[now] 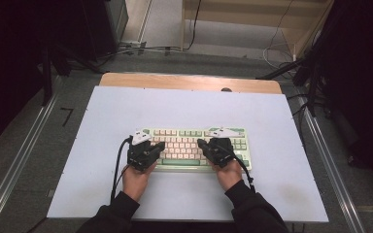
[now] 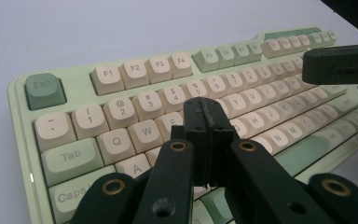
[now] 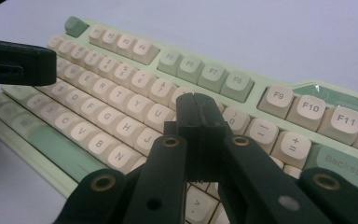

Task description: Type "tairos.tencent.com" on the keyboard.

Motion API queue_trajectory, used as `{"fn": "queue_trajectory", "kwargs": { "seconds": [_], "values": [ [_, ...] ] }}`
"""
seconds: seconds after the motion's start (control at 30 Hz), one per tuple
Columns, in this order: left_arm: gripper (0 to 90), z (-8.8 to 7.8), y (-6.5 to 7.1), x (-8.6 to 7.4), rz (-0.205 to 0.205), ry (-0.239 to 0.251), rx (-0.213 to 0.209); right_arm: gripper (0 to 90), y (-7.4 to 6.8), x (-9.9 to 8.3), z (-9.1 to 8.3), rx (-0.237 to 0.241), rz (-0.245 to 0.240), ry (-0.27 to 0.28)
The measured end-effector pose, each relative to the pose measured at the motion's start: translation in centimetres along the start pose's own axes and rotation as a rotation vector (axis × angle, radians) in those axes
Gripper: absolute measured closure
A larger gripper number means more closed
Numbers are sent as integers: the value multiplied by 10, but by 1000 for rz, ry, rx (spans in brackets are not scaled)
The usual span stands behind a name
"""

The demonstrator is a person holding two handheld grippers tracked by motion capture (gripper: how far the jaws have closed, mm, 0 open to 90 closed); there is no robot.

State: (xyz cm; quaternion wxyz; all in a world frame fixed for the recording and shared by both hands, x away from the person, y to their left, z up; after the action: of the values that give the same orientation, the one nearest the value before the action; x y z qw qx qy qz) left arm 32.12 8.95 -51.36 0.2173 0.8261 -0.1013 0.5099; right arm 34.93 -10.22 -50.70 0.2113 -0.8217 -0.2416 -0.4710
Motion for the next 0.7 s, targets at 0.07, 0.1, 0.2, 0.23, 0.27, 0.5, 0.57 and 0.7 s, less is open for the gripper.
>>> {"fn": "queue_trajectory", "kwargs": {
  "seconds": [0.07, 0.1, 0.2, 0.23, 0.27, 0.5, 0.57, 0.7],
  "values": [
    [900, 0, -1, 0, 0, -1, 2, 877, -2, 1, -3, 7, -3, 3],
    [900, 0, -1, 0, 0, -1, 3, 877, -3, 1, -3, 9, -6, 5],
    [900, 0, -1, 0, -4, 1, 6, 877, -5, 0, -5, 20, -11, 5],
    [900, 0, -1, 0, -4, 1, 6, 877, -6, 0, -5, 24, -15, 4],
    [900, 0, -2, 0, -4, 1, 7, 877, -7, 0, -6, 25, -14, 5],
    [900, 0, -2, 1, -4, 2, 8, 877, -11, -2, -7, 39, -25, 1],
    [900, 0, -2, 1, -3, 2, 8, 877, -13, -2, -7, 42, -26, 1],
    [900, -1, -2, 1, -3, 2, 8, 877, -14, -4, -6, 45, -29, -4]
  ]
}}
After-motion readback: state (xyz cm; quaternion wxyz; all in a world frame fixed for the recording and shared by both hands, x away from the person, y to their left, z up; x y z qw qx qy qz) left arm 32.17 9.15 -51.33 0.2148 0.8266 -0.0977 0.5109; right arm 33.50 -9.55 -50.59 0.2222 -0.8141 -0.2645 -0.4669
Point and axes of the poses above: each handheld gripper's, and its own axes: z roughly forward along the jaws, x roughly out of its top, y roughly to its right, the point moved 6 cm from there along z, roughly forward along the jaws, and after that the axes turned 11 degrees about y, right-handed, at the moved point
